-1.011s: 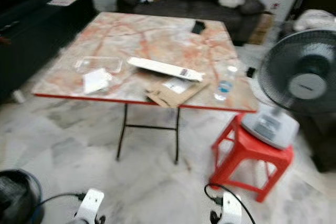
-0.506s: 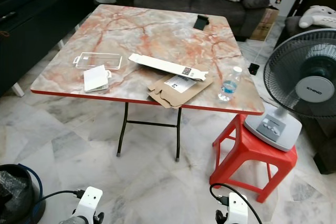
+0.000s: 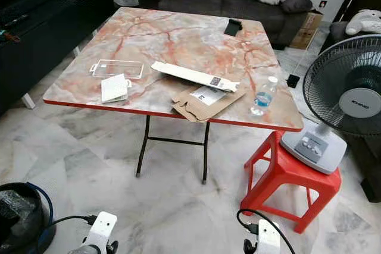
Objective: Picking trash to rubbish bin
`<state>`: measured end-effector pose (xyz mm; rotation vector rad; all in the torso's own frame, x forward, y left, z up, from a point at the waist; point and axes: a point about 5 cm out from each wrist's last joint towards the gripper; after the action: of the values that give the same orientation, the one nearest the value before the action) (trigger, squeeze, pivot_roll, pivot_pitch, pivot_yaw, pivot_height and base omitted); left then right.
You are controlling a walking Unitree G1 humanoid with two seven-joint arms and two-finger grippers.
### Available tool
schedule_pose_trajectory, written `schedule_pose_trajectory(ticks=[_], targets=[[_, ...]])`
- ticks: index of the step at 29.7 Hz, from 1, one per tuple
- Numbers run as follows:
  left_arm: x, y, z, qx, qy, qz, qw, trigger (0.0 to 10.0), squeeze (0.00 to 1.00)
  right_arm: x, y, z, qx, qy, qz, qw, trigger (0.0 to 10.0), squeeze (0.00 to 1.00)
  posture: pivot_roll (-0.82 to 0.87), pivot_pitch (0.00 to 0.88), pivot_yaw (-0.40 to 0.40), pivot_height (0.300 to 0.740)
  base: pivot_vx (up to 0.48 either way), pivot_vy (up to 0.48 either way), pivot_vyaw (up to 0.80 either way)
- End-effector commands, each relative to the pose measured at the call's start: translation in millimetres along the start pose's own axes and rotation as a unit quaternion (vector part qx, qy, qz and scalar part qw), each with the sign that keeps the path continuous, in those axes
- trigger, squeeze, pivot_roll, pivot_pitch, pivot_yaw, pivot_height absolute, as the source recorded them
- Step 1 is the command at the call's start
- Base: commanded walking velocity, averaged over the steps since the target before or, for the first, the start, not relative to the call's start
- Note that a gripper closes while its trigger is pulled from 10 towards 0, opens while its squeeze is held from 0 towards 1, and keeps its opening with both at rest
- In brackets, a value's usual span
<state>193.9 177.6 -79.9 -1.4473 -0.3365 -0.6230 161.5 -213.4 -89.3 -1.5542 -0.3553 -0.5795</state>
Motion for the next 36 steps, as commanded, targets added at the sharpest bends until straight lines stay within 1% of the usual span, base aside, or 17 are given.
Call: schedule_pose_trajectory(ticks=[1, 4, 5, 9, 10, 16, 18, 19, 21, 22, 24, 25, 27, 29, 30, 33, 36], targets=[[-2, -0.1, -0.4, 0.002, 0.002, 0.006, 1.000, 10.0, 0.00, 1, 0.0, -0.9, -0.003, 0.015, -0.003, 1.000, 10.0, 0.00, 0.01, 0.038, -0.092, 0.740, 0.000, -0.251, -0.80], [-3, -0.2, -0.2, 0.003, 0.000, 0.008, 1.000, 10.0, 0.00, 0, -0.6, -3.1, -0.005, 0.007, -0.003, 1.000, 10.0, 0.00, 0.01, 0.038, -0.092, 0.740, 0.000, -0.261, -0.27], [-3, -0.2, -0.1, 0.003, 0.001, 0.010, 1.000, 10.0, 0.00, -2, -1.7, -7.6, -0.008, -0.003, -0.004, 1.000, 10.0, 0.00, 0.01, 0.038, -0.092, 0.740, 0.000, 0.000, 0.00], [-4, -0.4, -0.2, 0.003, 0.003, 0.011, 1.000, 10.0, 0.00, -4, -3.6, -15.6, -0.012, -0.003, -0.004, 1.000, 10.0, 0.00, 0.01, 0.035, -0.090, 0.740, 0.000, 0.000, 0.00], [-5, -0.5, -0.2, 0.003, 0.001, 0.012, 1.000, 10.0, 0.00, -8, -5.4, -20.3, -0.014, -0.003, -0.004, 1.000, 10.0, 0.00, 0.01, 0.032, -0.090, 0.740, 0.000, 0.000, 0.00], [-5, -0.5, -0.2, 0.003, 0.001, 0.011, 1.000, 10.0, 0.00, -11, -6.6, -20.7, -0.013, -0.003, -0.004, 1.000, 10.0, 0.00, 0.01, 0.030, -0.089, 0.740, 0.000, 0.000, 0.00], [-5, -0.5, 0.1, 0.003, 0.001, 0.010, 1.000, 10.0, 0.00, -5, -3.5, -11.4, -0.008, -0.004, -0.011, 1.000, 10.0, 0.00, 0.01, 0.020, -0.089, 0.740, 0.000, 0.000, 0.00], [-5, -0.5, 0.1, 0.003, 0.001, 0.010, 1.000, 10.0, 0.00, -5, -3.5, -11.4, -0.008, -0.004, -0.011, 1.000, 10.0, 0.00, 0.01, 0.020, -0.089, 0.740, 0.000, 0.000, 0.00], [-4, -0.4, 0.2, 0.002, 0.005, 0.008, 1.000, 10.0, 0.00, 6, 0.3, -1.1, -0.003, -0.004, -0.018, 1.000, 10.0, 0.00, 0.01, 0.020, -0.089, 0.740, 0.000, 0.000, 0.00], [-4, -0.4, 0.2, 0.002, 0.005, 0.008, 1.000, 10.0, 0.00, 6, 0.3, -1.1, -0.003, -0.004, -0.018, 1.000, 10.0, 0.00, 0.01, 0.020, -0.089, 0.740, 0.000, 0.000, 0.00], [-4, -0.4, 0.1, 0.003, 0.009, 0.007, 1.000, 10.0, 0.00, 21, 4.3, 9.3, 0.002, -0.004, -0.028, 1.000, 10.0, 0.00, 0.01, 0.009, -0.089, 0.740, 0.000, 0.000, 0.00], [-4, -0.4, 0.1, 0.003, 0.009, 0.007, 1.000, 10.0, 0.00, 21, 4.3, 9.3, 0.002, -0.004, -0.028, 1.000, 10.0, 0.00, 0.01, 0.009, -0.089, 0.740, 0.000, 0.000, 0.00], [-4, -0.4, -0.1, 0.003, 0.010, 0.008, 1.000, 10.0, 0.00, 30, 6.5, 17.4, 0.007, -0.001, -0.032, 0.999, 10.0, 0.00, 0.01, 0.007, -0.088, 0.740, 0.000, 0.000, 0.00], [-4, -0.4, -0.4, 0.002, 0.010, 0.008, 1.000, 10.0, 0.00, 31, 7.1, 19.8, 0.008, -0.005, -0.030, 0.999, 10.0, 0.00, 0.01, 0.006, -0.089, 0.740, 0.000, 0.000, 0.00], [-4, -0.4, -0.6, 0.002, 0.011, 0.008, 1.000, 10.0, 0.00, 32, 7.3, 21.0, 0.009, 0.000, -0.030, 1.000, 10.0, 0.00, 0.01, 0.004, -0.089, 0.740, 0.000, 0.000, -0.68], [-4, -0.5, -0.8, 0.002, 0.010, 0.008, 1.000, 10.0, 0.00, 33, 7.6, 22.9, 0.009, -0.003, -0.029, 1.000, 10.0, 0.00, 0.01, 0.005, -0.091, 0.740, 0.000, 0.000, -0.76], [-4, -0.5, -1.2, 0.001, 0.009, 0.008, 1.000, 10.0, 0.00, 34, 8.1, 27.0, 0.010, -0.004, -0.029, 1.000, 10.0, 0.00, 0.01, 0.005, -0.092, 0.740, 0.000, 0.000, 0.00]])
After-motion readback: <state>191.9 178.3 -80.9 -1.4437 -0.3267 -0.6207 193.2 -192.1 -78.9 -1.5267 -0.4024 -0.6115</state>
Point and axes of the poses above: a point about 5 cm out from each wrist's last joint towards the gripper, its own y axis pointing out of the wrist towards the gripper, its own x axis along the axis of the wrist's last joint, z = x × y, and after that the axes turned 6 degrees about -y, right-handed
